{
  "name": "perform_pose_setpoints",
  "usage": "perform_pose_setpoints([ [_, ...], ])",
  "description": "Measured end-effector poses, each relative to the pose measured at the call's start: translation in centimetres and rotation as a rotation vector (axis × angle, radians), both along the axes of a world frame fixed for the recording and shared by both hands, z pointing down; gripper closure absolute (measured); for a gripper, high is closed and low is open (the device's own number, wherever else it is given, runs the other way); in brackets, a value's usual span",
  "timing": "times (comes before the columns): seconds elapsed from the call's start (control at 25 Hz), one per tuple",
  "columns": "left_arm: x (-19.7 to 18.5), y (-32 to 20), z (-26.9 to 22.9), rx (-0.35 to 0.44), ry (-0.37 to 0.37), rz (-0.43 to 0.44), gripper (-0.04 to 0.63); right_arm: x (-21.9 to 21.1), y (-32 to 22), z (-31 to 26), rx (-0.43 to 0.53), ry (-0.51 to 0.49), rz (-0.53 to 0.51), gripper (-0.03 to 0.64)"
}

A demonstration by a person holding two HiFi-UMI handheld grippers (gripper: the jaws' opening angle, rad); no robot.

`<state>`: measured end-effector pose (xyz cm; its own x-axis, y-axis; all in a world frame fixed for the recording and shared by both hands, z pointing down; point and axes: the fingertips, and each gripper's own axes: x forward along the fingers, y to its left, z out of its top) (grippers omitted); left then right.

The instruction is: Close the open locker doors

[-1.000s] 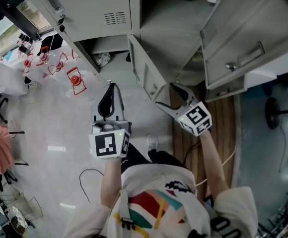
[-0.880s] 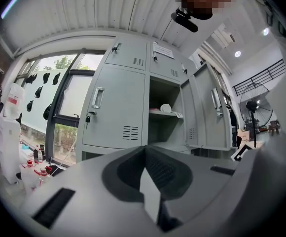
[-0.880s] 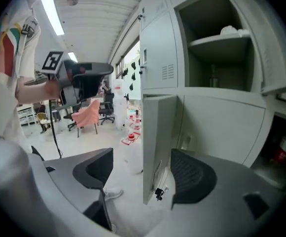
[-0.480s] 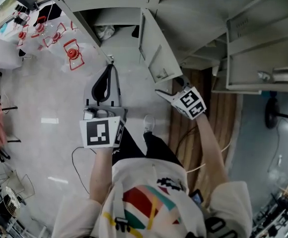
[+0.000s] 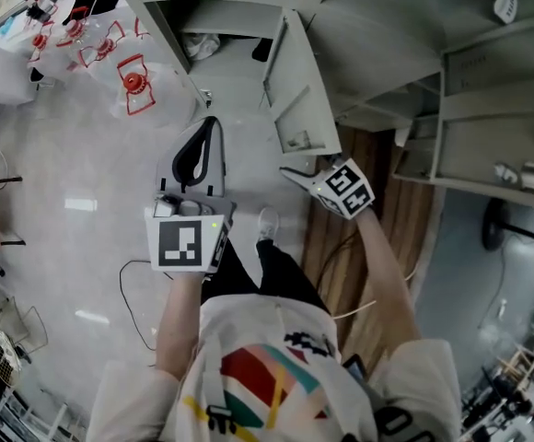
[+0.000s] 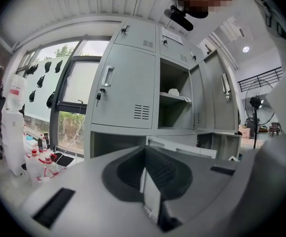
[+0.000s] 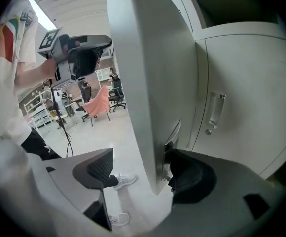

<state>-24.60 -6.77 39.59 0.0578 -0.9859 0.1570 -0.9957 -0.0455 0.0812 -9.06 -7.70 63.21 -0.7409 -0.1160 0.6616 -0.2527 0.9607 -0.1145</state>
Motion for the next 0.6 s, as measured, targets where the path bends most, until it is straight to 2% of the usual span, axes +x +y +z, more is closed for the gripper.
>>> perform_pose_setpoints([
  [0.6, -5.9, 1.5, 2.2, -0.037, 0.031, -0.105, 0.589, -8.4, 4.8, -0.8, -0.051, -0.017, -0.184, 0.282],
])
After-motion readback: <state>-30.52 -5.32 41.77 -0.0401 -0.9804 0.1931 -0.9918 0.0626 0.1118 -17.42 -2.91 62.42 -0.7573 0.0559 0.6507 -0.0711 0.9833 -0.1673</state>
